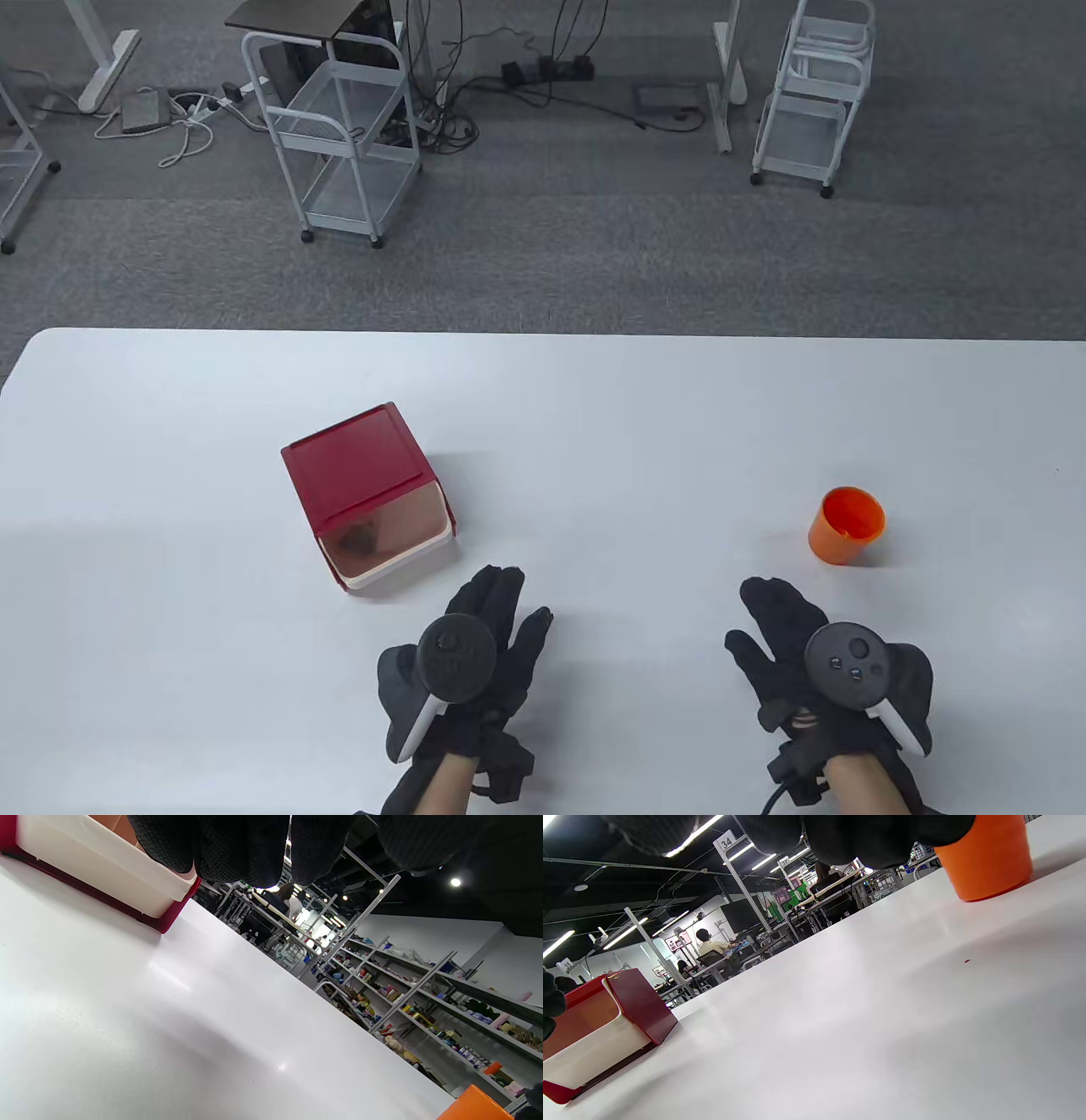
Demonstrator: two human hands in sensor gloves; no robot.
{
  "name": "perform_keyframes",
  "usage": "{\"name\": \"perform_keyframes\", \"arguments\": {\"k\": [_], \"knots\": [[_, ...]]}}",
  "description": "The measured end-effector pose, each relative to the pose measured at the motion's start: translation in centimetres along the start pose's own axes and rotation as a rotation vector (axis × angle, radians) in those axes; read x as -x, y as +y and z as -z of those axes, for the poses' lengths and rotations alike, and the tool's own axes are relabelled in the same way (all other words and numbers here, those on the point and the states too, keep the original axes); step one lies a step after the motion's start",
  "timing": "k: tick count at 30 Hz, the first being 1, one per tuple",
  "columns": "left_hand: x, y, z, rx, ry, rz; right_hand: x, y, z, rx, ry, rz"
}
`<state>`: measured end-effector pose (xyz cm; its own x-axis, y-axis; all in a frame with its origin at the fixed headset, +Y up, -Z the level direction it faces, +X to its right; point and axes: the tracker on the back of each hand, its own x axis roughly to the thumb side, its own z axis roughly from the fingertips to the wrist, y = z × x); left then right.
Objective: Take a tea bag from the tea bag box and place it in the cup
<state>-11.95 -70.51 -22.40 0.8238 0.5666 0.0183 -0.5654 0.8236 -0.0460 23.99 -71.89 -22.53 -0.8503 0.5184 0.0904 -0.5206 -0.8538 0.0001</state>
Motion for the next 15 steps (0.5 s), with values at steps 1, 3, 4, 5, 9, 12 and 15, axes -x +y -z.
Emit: {"name": "perform_keyframes", "arguments": {"k": [1,3,4,5,9,12,15], "knots": [[0.01,0.0,0.01,-0.001,-0.001,-0.001,-0.03,0.02,-0.01,-0.001,0.0,0.001],[0.04,-0.03,0.01,0.001,0.0,-0.004,-0.08,0.04,-0.02,-0.003,-0.002,0.001],[0.05,-0.06,0.01,0.001,0.0,-0.001,-0.1,0.04,-0.02,-0.001,-0.003,0.0],[0.05,-0.06,0.01,0.001,0.001,0.004,-0.1,0.03,-0.02,0.0,-0.003,0.0],[0.03,0.0,-0.02,-0.001,0.003,0.017,-0.07,-0.03,-0.13,0.006,-0.002,0.001],[0.0,-0.01,-0.05,-0.002,0.002,0.03,-0.1,-0.1,-0.15,0.012,-0.005,-0.003],[-0.09,-0.03,-0.13,-0.01,-0.005,0.047,-0.12,-0.14,-0.15,0.015,-0.008,-0.009]]}}
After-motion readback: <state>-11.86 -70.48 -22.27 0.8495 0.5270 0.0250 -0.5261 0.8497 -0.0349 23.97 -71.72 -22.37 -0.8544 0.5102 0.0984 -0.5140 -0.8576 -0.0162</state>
